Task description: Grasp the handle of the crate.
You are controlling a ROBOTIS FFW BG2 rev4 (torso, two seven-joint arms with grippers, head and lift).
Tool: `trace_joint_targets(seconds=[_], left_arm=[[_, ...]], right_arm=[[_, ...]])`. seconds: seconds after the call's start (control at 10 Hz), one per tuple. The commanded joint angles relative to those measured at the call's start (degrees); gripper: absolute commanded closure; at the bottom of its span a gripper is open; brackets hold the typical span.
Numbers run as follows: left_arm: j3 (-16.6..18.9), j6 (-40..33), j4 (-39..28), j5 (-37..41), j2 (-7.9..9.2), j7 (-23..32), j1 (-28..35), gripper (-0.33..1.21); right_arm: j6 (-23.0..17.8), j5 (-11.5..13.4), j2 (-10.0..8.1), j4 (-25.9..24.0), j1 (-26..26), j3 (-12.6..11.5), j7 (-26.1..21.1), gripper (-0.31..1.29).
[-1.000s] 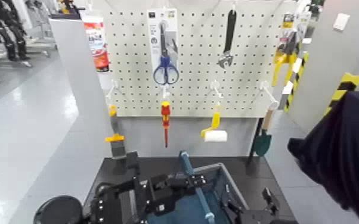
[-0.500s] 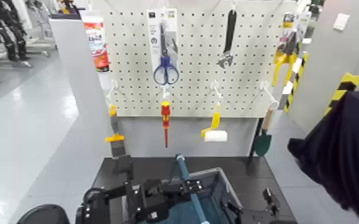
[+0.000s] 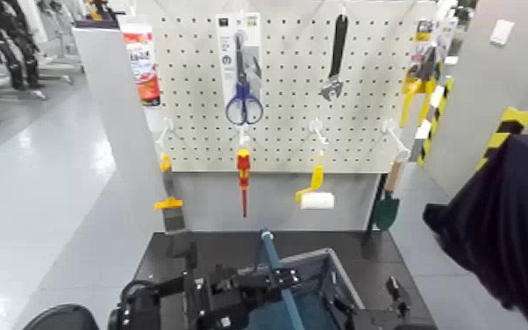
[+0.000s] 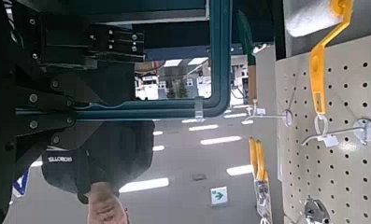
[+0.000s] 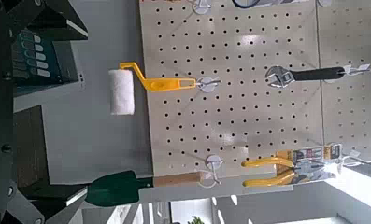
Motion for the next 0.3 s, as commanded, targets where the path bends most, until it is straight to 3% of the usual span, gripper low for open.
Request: trace_joint_targets(seconds=[0.1, 0.3], left_arm=[[-0.5, 0.14, 0.0, 0.21, 0.28, 0.0, -0.4, 1.19], [-0.76, 0.14, 0.09, 0.29, 0.55, 0.0, -0.66, 1.19]], right_arm=[[0.05, 0.26, -0.03, -0.05, -0.11, 0.02, 0.0, 0.14], [0.32, 0.35, -0.12, -0.05, -0.2, 0.11, 0.0, 0.14]])
